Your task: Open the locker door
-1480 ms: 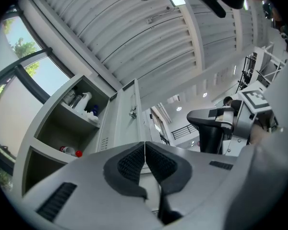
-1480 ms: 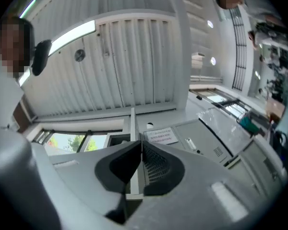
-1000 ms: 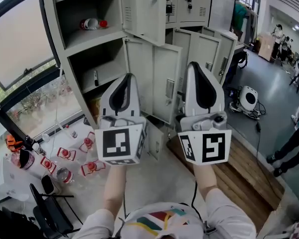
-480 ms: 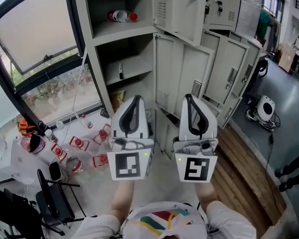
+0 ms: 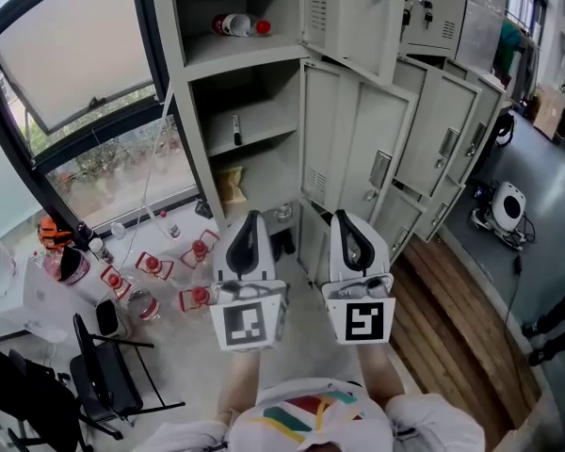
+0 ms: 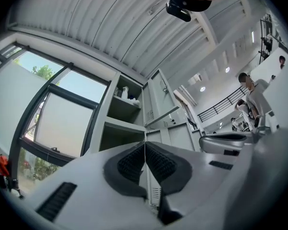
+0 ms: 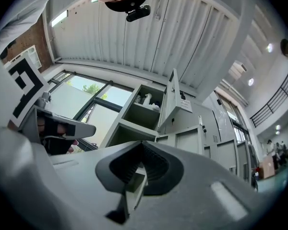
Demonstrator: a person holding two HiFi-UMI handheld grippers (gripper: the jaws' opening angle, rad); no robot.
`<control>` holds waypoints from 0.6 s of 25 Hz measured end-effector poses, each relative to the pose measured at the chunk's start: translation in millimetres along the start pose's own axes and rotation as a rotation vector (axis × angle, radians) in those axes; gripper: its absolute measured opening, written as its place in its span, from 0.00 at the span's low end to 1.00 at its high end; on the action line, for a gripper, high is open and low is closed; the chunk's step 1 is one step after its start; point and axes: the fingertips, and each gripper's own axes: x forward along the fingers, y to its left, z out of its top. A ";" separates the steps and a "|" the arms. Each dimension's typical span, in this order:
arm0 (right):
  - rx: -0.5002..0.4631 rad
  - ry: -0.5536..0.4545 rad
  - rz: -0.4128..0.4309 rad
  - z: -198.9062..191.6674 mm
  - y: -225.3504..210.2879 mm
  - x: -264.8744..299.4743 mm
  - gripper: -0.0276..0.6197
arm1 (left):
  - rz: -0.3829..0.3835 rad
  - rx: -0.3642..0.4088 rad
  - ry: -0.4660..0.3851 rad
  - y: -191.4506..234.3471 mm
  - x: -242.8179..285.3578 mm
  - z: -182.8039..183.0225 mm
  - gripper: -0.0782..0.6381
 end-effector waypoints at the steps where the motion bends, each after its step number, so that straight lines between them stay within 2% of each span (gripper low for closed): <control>1: 0.006 0.012 0.000 -2.6 -0.3 -1.0 0.05 | 0.002 0.000 0.007 0.7 -0.3 -2.9 0.13; 12: 0.035 0.058 0.000 -11.0 -1.8 -8.8 0.05 | 0.025 -0.020 -0.005 0.0 -0.5 1.9 0.13; 15: 0.028 0.044 -0.002 -7.8 -3.7 -9.1 0.05 | 0.026 -0.021 -0.004 -3.7 0.4 2.8 0.13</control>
